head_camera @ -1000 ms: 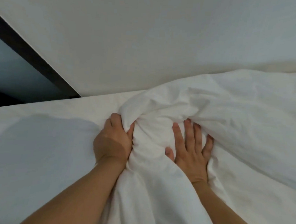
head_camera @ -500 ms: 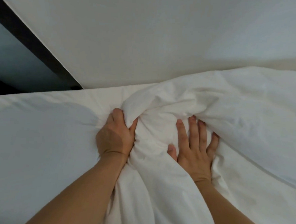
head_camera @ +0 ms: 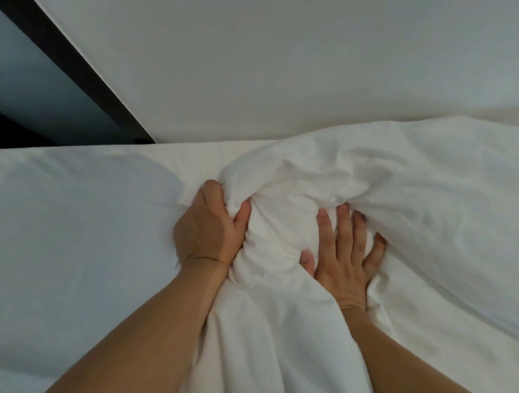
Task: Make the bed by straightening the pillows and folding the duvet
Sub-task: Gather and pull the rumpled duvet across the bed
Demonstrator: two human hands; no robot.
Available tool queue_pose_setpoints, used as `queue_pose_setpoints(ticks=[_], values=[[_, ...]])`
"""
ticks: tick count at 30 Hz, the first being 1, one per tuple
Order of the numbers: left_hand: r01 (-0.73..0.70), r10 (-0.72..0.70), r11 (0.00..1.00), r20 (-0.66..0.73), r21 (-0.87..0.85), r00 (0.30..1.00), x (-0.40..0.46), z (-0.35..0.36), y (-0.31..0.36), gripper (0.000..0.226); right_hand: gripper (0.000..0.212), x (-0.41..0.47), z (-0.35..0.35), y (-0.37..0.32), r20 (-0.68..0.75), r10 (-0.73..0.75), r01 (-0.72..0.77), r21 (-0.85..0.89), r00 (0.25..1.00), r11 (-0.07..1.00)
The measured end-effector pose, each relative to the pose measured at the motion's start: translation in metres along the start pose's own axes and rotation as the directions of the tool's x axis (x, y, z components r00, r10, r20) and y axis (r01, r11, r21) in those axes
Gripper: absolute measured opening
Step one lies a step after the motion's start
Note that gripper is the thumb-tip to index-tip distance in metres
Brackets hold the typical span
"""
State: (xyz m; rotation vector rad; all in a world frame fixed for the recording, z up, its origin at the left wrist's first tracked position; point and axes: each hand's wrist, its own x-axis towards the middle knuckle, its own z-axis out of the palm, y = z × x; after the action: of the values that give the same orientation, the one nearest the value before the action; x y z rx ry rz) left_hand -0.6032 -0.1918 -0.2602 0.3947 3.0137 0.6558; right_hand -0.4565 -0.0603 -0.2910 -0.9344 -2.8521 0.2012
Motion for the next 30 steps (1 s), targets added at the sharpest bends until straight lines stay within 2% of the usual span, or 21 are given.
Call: queue_pose_setpoints(ticks=[5,11,16,26,30], values=[[0.027,-0.028,0.999,0.038,0.029,0.999,0.0,-0.006,0.006,0.056,0.069,-0.001,0.002,0.001,-0.027,-0.004,0.004,0.018,1.0,1.0],[0.025,-0.026,0.999,0.025,0.038,0.999,0.0,-0.005,0.009,0.067,0.07,-0.001,0.001,0.001,-0.053,0.001,0.001,0.037,0.999,0.999],[0.009,-0.009,0.999,0.011,0.042,1.0,0.001,-0.003,0.007,0.065,0.067,0.0,0.0,-0.001,-0.101,0.007,-0.003,0.038,0.995,0.999],[-0.056,0.056,0.998,-0.027,0.015,0.998,0.005,0.01,-0.006,0.061,0.063,0.002,0.004,0.001,-0.198,-0.046,0.035,-0.061,0.979,0.998],[-0.024,0.024,1.0,-0.001,-0.01,1.0,0.005,0.005,-0.003,0.051,0.063,0.004,0.005,0.001,-0.198,-0.037,0.01,-0.134,0.979,0.991]])
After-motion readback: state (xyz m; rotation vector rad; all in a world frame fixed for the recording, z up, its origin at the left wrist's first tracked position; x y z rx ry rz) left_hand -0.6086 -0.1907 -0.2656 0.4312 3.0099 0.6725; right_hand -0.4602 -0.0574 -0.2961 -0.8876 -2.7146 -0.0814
